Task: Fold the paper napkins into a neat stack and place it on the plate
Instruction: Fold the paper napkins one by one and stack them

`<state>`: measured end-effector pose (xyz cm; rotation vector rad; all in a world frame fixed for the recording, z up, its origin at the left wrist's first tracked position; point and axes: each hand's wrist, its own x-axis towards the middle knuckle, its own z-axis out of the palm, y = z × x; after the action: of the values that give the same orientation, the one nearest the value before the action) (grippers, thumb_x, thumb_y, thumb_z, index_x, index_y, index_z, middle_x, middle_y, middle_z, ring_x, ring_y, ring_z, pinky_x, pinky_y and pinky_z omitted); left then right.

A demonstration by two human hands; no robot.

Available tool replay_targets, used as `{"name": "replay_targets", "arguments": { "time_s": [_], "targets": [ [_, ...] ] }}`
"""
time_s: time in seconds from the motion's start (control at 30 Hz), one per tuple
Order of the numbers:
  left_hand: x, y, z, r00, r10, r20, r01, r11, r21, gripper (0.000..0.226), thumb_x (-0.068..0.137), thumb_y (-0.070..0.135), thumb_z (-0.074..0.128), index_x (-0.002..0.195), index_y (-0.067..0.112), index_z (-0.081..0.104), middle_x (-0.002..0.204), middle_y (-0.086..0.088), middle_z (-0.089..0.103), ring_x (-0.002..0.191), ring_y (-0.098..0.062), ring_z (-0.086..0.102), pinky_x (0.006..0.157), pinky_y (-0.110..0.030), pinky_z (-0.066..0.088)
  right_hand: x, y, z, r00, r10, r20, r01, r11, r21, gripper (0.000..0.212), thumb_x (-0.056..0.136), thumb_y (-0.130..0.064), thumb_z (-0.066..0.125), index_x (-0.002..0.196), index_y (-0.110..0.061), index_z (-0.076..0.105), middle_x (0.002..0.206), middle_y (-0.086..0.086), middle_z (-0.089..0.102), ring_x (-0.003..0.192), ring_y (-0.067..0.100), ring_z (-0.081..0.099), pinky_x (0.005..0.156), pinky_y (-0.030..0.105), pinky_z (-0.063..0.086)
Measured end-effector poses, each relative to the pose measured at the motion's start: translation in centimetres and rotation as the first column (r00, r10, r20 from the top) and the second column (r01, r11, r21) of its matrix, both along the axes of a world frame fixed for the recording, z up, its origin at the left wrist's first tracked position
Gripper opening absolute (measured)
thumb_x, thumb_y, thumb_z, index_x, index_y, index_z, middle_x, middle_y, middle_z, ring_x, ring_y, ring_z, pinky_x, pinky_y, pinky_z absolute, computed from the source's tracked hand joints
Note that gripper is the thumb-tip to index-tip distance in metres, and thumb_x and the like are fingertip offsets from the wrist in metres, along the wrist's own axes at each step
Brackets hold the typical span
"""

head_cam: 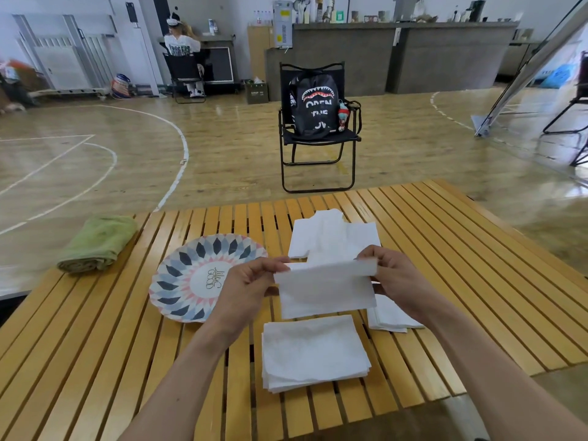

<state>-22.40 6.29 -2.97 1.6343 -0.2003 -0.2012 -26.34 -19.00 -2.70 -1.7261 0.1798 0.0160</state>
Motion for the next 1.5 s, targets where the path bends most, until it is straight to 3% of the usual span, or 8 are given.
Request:
{"name": "replay_targets", "arguments": {
  "time_s": [0.27, 0.43, 0.5, 0.6, 0.87, 1.07, 1.33, 1.5],
  "targets": [
    [0.3, 0.5, 0.3, 0.968, -0.041, -0.246, 0.021, 0.996, -0.084, 0.029, 0.104, 0.012, 0.037, 0.114, 0.015, 0.064, 0.102, -0.019, 0.075, 0.091, -0.034, 0.072, 0.085, -0.049, 0.056, -0.1, 0.4, 0.4, 0.999, -0.038, -0.037, 0.038, 0.999, 0.011, 0.035, 0.102, -0.002, 0.043, 0.082, -0.016, 0.069, 0.106, 0.01, 0.068, 0.093, 0.024, 0.065, 0.061, 0.028, 0.048],
    [-0.1, 0.8, 0.4, 0.986, -0.036, -0.162, 0.038, 0.999, 0.01, 0.021, 0.095, 0.018, 0.063, 0.114, 0.027, 0.063, 0.093, -0.004, 0.078, 0.082, -0.019, 0.075, 0.067, -0.03, 0.059, -0.5, 0.9, 1.2, 0.99, -0.051, -0.134, 0.064, 0.994, 0.093, 0.028, 0.099, -0.016, 0.05, 0.094, -0.007, 0.076, 0.109, 0.011, 0.071, 0.097, 0.03, 0.07, 0.082, 0.042, 0.059],
    [-0.1, 1.2, 0.4, 0.989, -0.022, -0.149, 0.031, 0.998, 0.056, 0.024, 0.09, 0.013, 0.068, 0.111, 0.024, 0.066, 0.096, -0.004, 0.078, 0.085, -0.019, 0.075, 0.066, -0.029, 0.06, -0.7, 0.9, 1.4, 0.99, -0.004, -0.14, 0.005, 1.0, 0.01, 0.019, 0.095, -0.024, 0.063, 0.106, -0.01, 0.07, 0.107, 0.01, 0.072, 0.091, 0.026, 0.072, 0.075, 0.037, 0.06],
    [-0.1, 2.0, 1.0, 0.984, -0.03, -0.175, 0.049, 0.993, 0.106, 0.023, 0.088, 0.01, 0.07, 0.109, 0.018, 0.069, 0.098, -0.007, 0.077, 0.083, -0.02, 0.075, 0.063, -0.028, 0.059, -0.9, 0.8, 1.3, 0.978, 0.106, -0.181, -0.123, 0.989, -0.087, 0.037, 0.086, -0.025, 0.078, 0.117, -0.017, 0.059, 0.105, 0.011, 0.074, 0.088, 0.02, 0.076, 0.068, 0.029, 0.059],
    [-0.2, 4.3, 1.6, 0.925, -0.173, -0.339, 0.287, 0.902, 0.323, 0.025, 0.082, 0.018, 0.078, 0.102, 0.006, 0.072, 0.09, -0.008, 0.078, 0.072, -0.015, 0.072, 0.058, -0.025, 0.053, -1.4, 0.9, 1.3, 0.903, 0.221, -0.369, -0.315, 0.924, -0.218, 0.03, 0.083, -0.024, 0.081, 0.106, -0.012, 0.067, 0.094, 0.008, 0.074, 0.071, 0.016, 0.068, 0.062, 0.026, 0.056],
    [-0.1, 4.0, 0.5, 0.952, -0.114, -0.285, 0.26, 0.792, 0.552, 0.025, 0.075, 0.017, 0.085, 0.093, 0.008, 0.071, 0.081, -0.004, 0.078, 0.071, -0.014, 0.075, 0.052, -0.022, 0.049, -0.8, 1.9, -0.3, 0.891, 0.198, -0.409, -0.363, 0.851, -0.38, 0.031, 0.08, -0.018, 0.084, 0.097, -0.014, 0.058, 0.081, 0.006, 0.074, 0.067, 0.017, 0.074, 0.053, 0.022, 0.053],
    [0.5, 2.7, -1.5, 0.975, -0.083, -0.204, 0.207, 0.662, 0.72, 0.038, 0.062, 0.023, 0.094, 0.086, 0.012, 0.067, 0.072, -0.003, 0.075, 0.053, -0.011, 0.071, 0.049, -0.021, 0.051, -0.2, 2.1, -1.8, 0.909, 0.111, -0.402, -0.348, 0.735, -0.582, 0.039, 0.069, -0.025, 0.091, 0.083, -0.017, 0.055, 0.07, -0.001, 0.064, 0.054, 0.014, 0.06, 0.048, 0.022, 0.045],
    [1.0, 2.6, -1.1, 0.997, -0.07, 0.009, 0.045, 0.726, 0.687, 0.038, 0.061, 0.03, 0.094, 0.083, 0.016, 0.066, 0.075, -0.002, 0.069, 0.053, -0.008, 0.061, 0.046, -0.016, 0.045, 1.0, 1.1, -1.2, 0.992, -0.067, -0.108, -0.035, 0.674, -0.738, 0.042, 0.066, -0.034, 0.087, 0.096, -0.026, 0.059, 0.076, -0.006, 0.062, 0.072, 0.015, 0.06, 0.061, 0.032, 0.049]
  ]
}}
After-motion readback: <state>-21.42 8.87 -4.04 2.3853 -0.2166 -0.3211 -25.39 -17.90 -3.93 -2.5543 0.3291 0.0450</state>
